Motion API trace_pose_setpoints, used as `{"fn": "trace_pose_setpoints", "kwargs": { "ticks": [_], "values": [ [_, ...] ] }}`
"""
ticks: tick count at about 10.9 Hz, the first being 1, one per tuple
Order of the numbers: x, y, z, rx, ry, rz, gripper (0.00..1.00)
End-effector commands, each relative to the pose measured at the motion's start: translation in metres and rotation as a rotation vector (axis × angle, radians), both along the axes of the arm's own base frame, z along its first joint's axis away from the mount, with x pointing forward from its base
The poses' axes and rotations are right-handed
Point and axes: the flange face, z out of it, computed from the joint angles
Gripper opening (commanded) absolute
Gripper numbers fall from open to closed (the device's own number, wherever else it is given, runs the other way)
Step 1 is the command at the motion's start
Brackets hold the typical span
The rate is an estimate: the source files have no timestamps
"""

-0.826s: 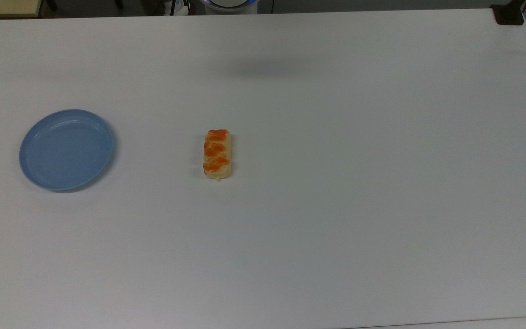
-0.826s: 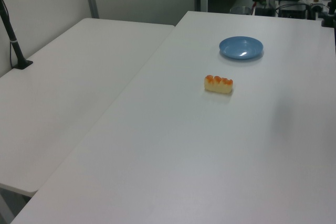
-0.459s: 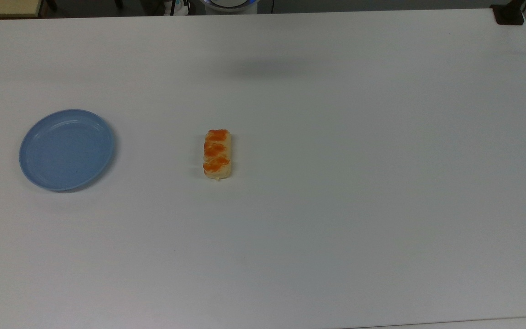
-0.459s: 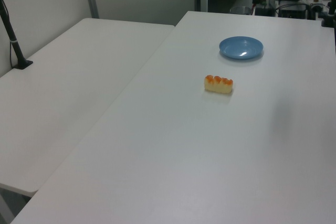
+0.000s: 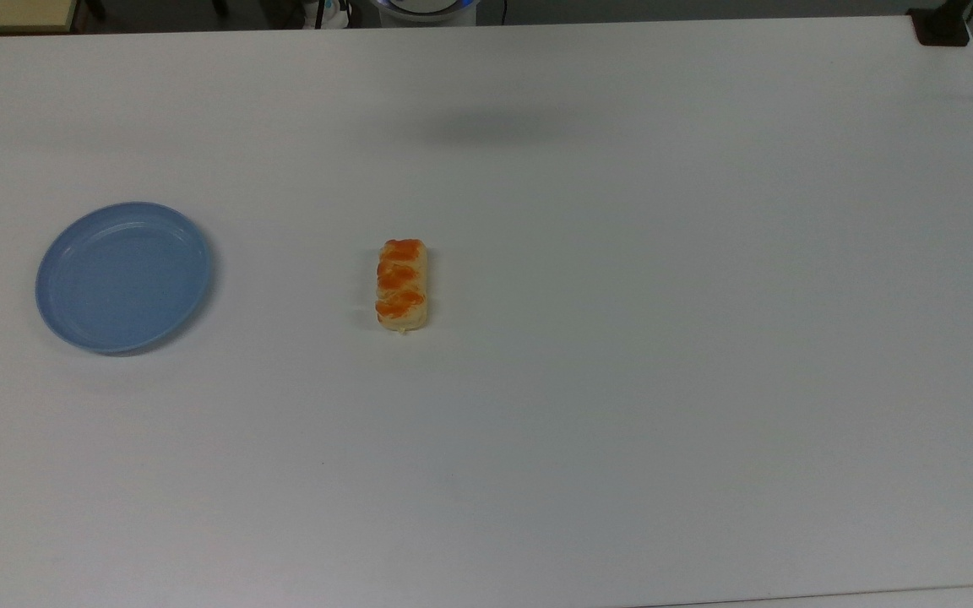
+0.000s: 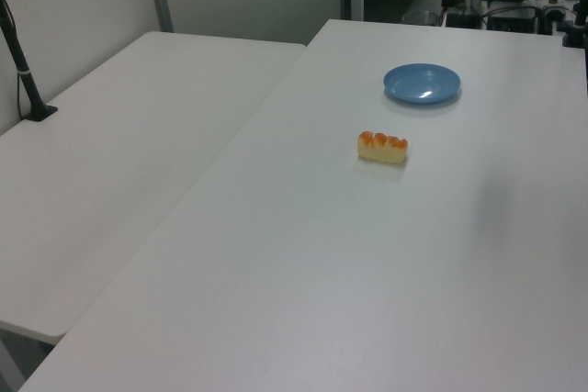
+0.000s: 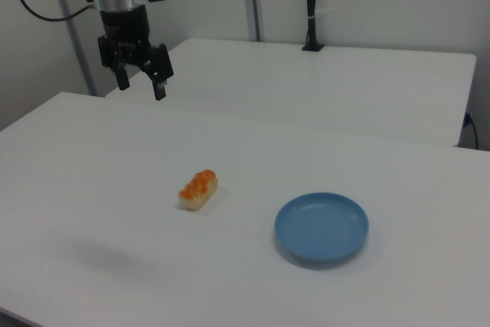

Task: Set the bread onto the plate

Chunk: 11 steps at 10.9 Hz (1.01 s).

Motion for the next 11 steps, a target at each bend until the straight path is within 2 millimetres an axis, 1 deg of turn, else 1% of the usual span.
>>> {"fn": "trace_pose_setpoints", "kwargs": {
  "ticks": [1,2,3,4,6,7,8,9,10,11],
  "values": [
    [0.003,0.003,-0.009,0.006,0.005,0.003,1.00],
    [0.013,0.006,-0.018,0.024,-0.010,0.002,1.00],
    [0.032,0.008,-0.032,0.022,-0.043,0.002,1.00],
    [0.056,0.012,-0.053,0.017,-0.086,0.002,1.00],
    [0.092,0.017,-0.099,0.010,-0.123,-0.016,1.00],
    [0.106,0.019,-0.125,0.003,-0.128,-0.017,1.00],
    [0.117,0.027,-0.153,-0.002,-0.115,-0.004,1.00],
    [0.126,0.045,-0.186,-0.010,-0.083,0.025,1.00],
    [0.129,0.051,-0.216,-0.021,-0.050,0.037,1.00],
    [0.131,0.051,-0.244,-0.031,-0.030,0.044,1.00]
  ]
}}
